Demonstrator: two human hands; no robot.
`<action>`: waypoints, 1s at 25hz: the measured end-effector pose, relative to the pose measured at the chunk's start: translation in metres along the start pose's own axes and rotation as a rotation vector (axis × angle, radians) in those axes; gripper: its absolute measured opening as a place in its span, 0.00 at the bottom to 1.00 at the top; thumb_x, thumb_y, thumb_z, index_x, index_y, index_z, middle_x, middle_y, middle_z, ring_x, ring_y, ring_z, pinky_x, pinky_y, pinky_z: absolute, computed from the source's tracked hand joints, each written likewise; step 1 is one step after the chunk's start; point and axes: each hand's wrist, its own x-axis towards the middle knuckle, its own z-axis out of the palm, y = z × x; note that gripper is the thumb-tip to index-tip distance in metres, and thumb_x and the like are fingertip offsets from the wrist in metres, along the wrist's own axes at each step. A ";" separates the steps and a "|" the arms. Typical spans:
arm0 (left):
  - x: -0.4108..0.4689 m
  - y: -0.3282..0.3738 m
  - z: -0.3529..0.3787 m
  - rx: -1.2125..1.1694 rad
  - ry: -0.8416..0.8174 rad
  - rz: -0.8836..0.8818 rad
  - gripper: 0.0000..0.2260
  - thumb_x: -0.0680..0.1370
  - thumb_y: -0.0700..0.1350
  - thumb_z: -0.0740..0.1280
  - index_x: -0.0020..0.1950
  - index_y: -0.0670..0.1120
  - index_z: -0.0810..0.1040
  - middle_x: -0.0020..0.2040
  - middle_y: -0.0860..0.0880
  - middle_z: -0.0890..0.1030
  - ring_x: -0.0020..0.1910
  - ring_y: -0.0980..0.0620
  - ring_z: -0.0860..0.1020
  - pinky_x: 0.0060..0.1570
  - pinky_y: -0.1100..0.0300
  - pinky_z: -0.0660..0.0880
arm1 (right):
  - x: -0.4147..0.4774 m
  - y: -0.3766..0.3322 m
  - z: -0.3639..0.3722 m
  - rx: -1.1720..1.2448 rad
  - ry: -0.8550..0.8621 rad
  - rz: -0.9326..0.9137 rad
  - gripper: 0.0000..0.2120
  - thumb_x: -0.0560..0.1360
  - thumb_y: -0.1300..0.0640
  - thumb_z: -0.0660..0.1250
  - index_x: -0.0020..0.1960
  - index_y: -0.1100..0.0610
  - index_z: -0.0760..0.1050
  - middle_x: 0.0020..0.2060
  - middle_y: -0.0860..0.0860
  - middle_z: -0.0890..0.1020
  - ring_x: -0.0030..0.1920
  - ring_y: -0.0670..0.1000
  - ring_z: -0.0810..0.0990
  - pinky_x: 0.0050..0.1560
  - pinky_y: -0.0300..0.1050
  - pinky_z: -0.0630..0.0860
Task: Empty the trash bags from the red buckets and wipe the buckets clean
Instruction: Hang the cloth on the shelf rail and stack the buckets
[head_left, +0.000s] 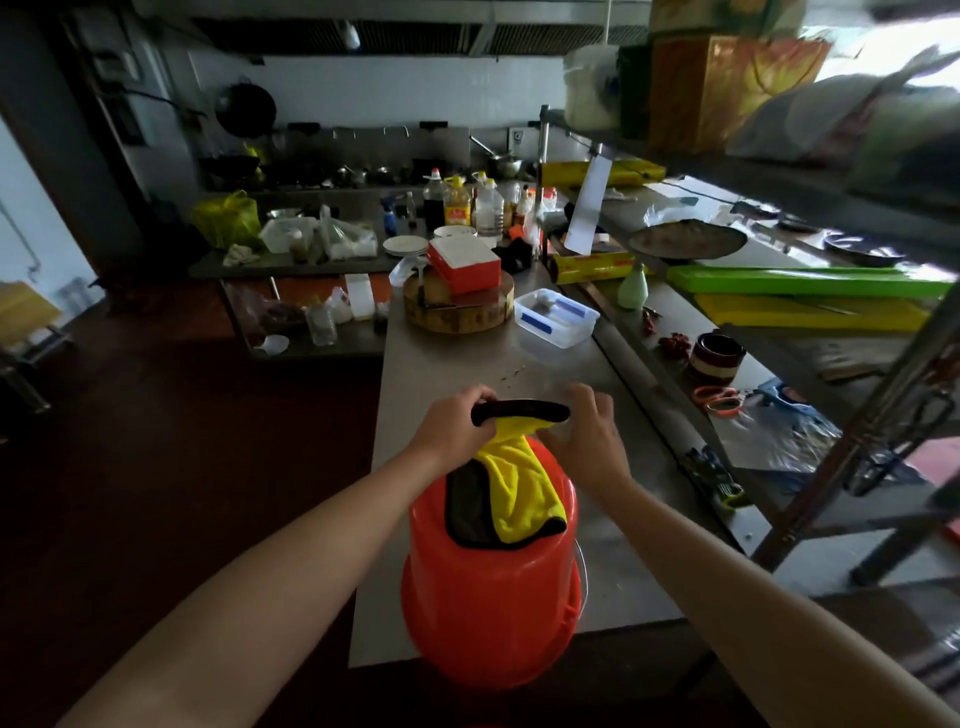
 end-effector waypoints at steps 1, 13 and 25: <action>0.003 0.004 -0.008 -0.001 -0.007 0.020 0.15 0.76 0.43 0.70 0.62 0.48 0.77 0.58 0.47 0.82 0.56 0.47 0.80 0.52 0.60 0.73 | 0.008 -0.001 -0.006 -0.030 -0.051 -0.023 0.31 0.72 0.47 0.77 0.71 0.44 0.67 0.66 0.50 0.67 0.57 0.49 0.72 0.53 0.48 0.75; 0.057 0.069 -0.086 0.260 0.269 0.306 0.10 0.82 0.46 0.63 0.62 0.44 0.74 0.59 0.43 0.76 0.54 0.46 0.77 0.52 0.53 0.75 | 0.101 -0.082 -0.105 -0.123 0.045 -0.308 0.07 0.79 0.57 0.68 0.56 0.55 0.82 0.42 0.48 0.81 0.42 0.52 0.80 0.49 0.50 0.79; 0.103 0.144 -0.082 0.138 0.314 0.421 0.08 0.78 0.43 0.70 0.56 0.43 0.78 0.53 0.47 0.76 0.50 0.51 0.74 0.49 0.60 0.68 | 0.092 -0.101 -0.220 -0.138 0.010 -0.318 0.04 0.81 0.60 0.66 0.54 0.55 0.73 0.47 0.56 0.80 0.37 0.52 0.83 0.33 0.37 0.78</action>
